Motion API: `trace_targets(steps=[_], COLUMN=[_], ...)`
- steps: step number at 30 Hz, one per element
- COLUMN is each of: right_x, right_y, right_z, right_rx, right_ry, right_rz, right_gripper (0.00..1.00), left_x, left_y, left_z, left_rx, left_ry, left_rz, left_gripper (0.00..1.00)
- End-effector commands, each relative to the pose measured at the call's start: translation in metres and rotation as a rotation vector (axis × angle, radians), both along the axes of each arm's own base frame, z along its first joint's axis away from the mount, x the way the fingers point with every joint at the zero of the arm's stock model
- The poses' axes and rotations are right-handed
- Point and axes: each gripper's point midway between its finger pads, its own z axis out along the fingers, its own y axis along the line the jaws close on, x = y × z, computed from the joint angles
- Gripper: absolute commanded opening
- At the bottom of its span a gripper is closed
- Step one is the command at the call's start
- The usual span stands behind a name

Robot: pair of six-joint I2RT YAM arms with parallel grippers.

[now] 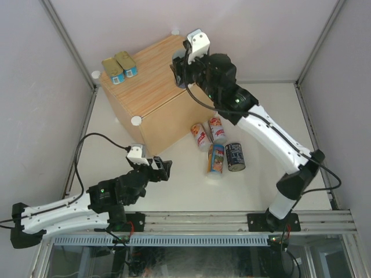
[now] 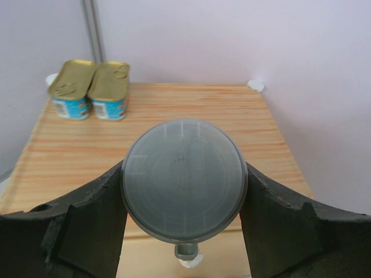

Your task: Place and organize the canned foods onto the counter

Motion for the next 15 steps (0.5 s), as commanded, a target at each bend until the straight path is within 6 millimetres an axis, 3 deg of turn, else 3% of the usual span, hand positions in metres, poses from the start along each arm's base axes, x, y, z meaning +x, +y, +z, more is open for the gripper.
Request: trace_targets(steps=[1, 9, 15], right_x=[0.013, 0.092, 0.128], right_y=[-0.02, -0.022, -0.031], right_z=[0.101, 0.084, 0.076], right_rx=[0.168, 0.186, 0.238], right_ry=[-0.201, -0.162, -0.165], right_rz=[0.014, -0.003, 0.0], right_gripper=[0.0, 0.0, 0.0], left_x=[0.005, 0.014, 0.021], left_y=[-0.014, -0.024, -0.03], left_z=[0.003, 0.002, -0.005], left_rx=[-0.019, -0.014, -0.013], left_ry=[-0.046, -0.112, -0.154], left_rz=[-0.02, -0.01, 0.006], left_gripper=[0.86, 0.86, 0.86])
